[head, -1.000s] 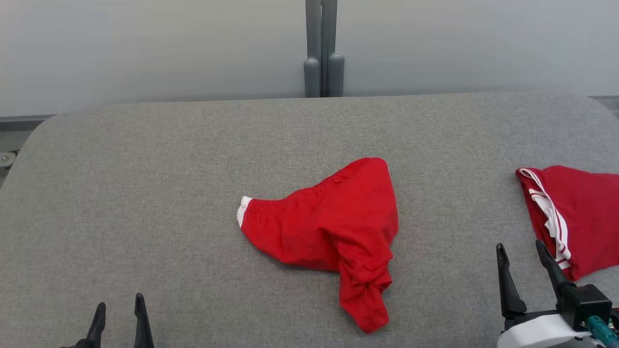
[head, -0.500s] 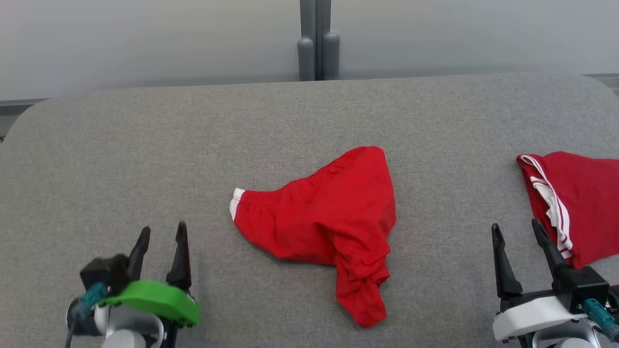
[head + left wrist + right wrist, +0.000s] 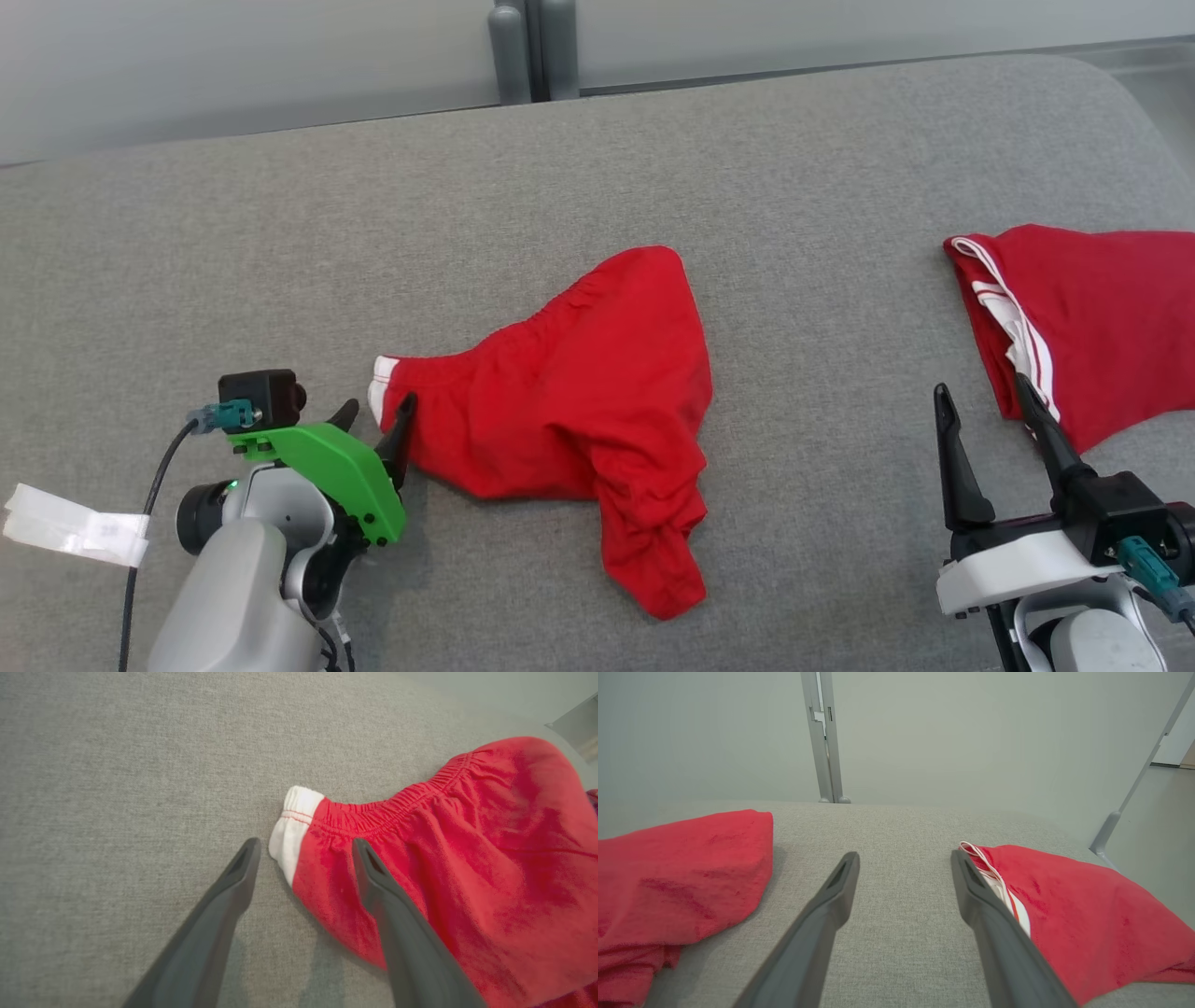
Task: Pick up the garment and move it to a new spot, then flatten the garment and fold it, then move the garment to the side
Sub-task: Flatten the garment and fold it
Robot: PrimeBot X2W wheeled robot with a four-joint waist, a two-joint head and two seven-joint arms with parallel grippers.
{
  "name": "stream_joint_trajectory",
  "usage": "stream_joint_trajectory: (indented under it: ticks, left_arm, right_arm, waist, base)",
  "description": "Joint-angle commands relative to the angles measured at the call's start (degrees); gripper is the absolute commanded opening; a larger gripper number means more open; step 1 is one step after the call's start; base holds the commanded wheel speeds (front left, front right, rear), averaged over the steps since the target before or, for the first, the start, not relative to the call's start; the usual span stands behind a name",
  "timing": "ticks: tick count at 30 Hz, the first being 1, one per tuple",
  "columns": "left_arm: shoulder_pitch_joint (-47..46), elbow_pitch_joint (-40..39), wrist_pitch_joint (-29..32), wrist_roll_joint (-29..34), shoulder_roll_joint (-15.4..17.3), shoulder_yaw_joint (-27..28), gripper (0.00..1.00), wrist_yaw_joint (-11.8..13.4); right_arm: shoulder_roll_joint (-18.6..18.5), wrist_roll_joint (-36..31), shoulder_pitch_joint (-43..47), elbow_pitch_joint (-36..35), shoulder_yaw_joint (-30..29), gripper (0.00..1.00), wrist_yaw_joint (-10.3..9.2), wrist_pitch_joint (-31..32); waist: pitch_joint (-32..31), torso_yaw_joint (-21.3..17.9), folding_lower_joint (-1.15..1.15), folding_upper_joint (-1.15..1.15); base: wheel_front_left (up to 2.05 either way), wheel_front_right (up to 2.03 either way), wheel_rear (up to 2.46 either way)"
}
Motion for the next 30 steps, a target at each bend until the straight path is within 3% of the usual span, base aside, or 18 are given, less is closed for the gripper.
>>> stream_joint_trajectory:
  ticks: [1, 7, 11, 12, 13, 14, 23, 30]
  left_arm:
    - [-1.70, 1.90, 0.00, 0.15, 1.73, 0.10, 1.00, -0.14]
    - [-5.01, 9.83, -1.73, 0.36, 2.60, 0.26, 1.00, 0.04]
    - [-5.86, 12.46, -0.76, -2.62, 0.75, -1.22, 1.00, -0.10]
    - [-5.96, 12.35, -0.62, -3.26, 0.53, -2.11, 0.96, -0.12]
    - [-5.95, 11.96, -0.59, -3.84, 0.51, -3.20, 0.40, -0.14]
    - [-5.90, 11.48, -0.51, -4.82, 0.51, -4.26, 0.02, -0.14]
    - [-6.25, 5.27, -3.17, -12.12, 3.27, -8.96, 0.00, -0.14]
    - [-10.26, 1.63, -6.48, -11.84, 4.72, -8.24, 0.00, 0.48]
  right_arm:
    - [-0.01, 0.45, -0.80, 0.08, -0.11, 1.00, -0.09, -0.16]
    - [0.18, 0.53, -1.25, 0.16, -0.29, 1.00, -0.09, -0.16]
    - [0.25, 0.54, -1.55, 0.30, -0.38, 1.00, -0.09, -0.16]
    - [0.22, 0.58, -1.56, 0.35, -0.44, 1.00, -0.09, -0.16]
    - [0.24, 0.62, -1.60, 0.39, -0.47, 1.00, -0.09, -0.16]
    - [0.27, 0.66, -1.66, 0.44, -0.47, 1.00, -0.09, -0.16]
    - [0.34, 0.36, -1.05, 0.89, -0.92, 1.00, -0.09, -0.16]
    - [0.37, 0.15, 0.15, 1.40, -0.70, 1.00, -0.09, -0.16]
  waist:
    - [1.91, -2.22, 0.00, 0.00]
    - [2.44, -3.46, 0.00, 0.00]
    - [2.58, -3.60, 0.00, 0.00]
    - [2.60, -3.56, 0.00, 0.00]
    - [2.65, -3.48, 0.00, 0.00]
    - [2.67, -3.38, 0.00, 0.00]
    - [1.87, -1.90, 0.00, 0.00]
    - [-0.24, -0.33, 0.00, 0.00]
  base:
    - [0.00, 0.00, 0.00]
    - [0.00, 0.00, 0.00]
    - [0.00, 0.00, 0.00]
    - [0.00, 0.00, 0.00]
    - [0.00, 0.00, 0.00]
    - [0.00, 0.00, 0.00]
    - [0.00, 0.00, 0.00]
    - [0.00, 0.00, 0.00]
